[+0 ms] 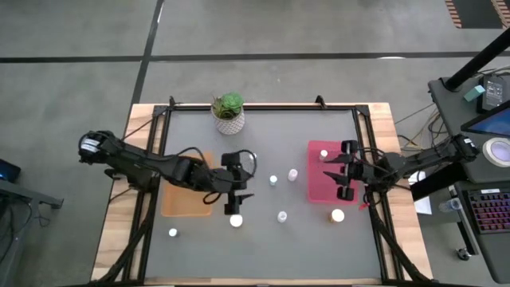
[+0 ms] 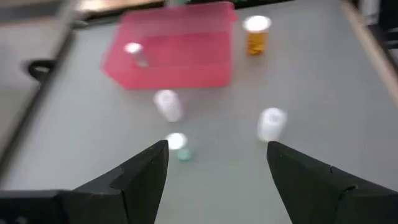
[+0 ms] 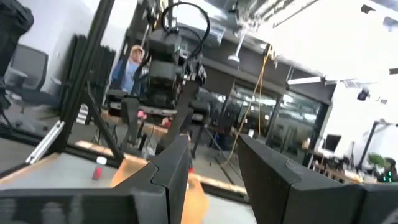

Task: Pick and place medicine bottles into bin by pill shape (circle, oval)
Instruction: Put the left orange capsule bottle into the orange bin

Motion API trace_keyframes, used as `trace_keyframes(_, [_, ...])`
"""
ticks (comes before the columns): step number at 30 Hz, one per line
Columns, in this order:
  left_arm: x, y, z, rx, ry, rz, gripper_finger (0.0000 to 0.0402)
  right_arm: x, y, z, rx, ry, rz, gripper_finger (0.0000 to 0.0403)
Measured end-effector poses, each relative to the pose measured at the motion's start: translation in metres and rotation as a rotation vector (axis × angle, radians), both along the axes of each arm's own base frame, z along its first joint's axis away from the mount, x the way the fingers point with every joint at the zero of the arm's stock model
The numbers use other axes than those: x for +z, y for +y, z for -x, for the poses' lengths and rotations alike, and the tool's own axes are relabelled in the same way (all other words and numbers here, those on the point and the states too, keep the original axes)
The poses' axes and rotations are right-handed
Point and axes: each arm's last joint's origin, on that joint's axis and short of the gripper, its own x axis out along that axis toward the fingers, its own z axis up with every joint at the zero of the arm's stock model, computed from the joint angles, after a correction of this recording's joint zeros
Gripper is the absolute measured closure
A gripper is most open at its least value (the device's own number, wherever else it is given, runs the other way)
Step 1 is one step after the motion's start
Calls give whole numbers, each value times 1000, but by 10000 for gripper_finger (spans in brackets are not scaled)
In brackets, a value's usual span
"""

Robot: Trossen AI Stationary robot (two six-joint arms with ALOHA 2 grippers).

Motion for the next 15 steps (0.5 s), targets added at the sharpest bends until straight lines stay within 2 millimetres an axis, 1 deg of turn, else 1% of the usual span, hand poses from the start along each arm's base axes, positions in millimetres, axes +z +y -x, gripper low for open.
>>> trace_keyframes(5, [4, -15, -15, -42, 80, 65, 144, -1, -3, 12, -14, -73, 12, 280])
trace_keyframes(8, [3, -24, -18, -16, 164, 109, 144, -6, -4, 17, -21, -90, 24, 280])
trace_keyframes(11, [4, -34, -14, 42, 270, 180, 144, -7, -5, 21, -29, -116, 30, 281])
trace_keyframes(15, [0, -55, -5, 89, 369, 241, 144, -7, -6, 24, -40, -143, 38, 284])
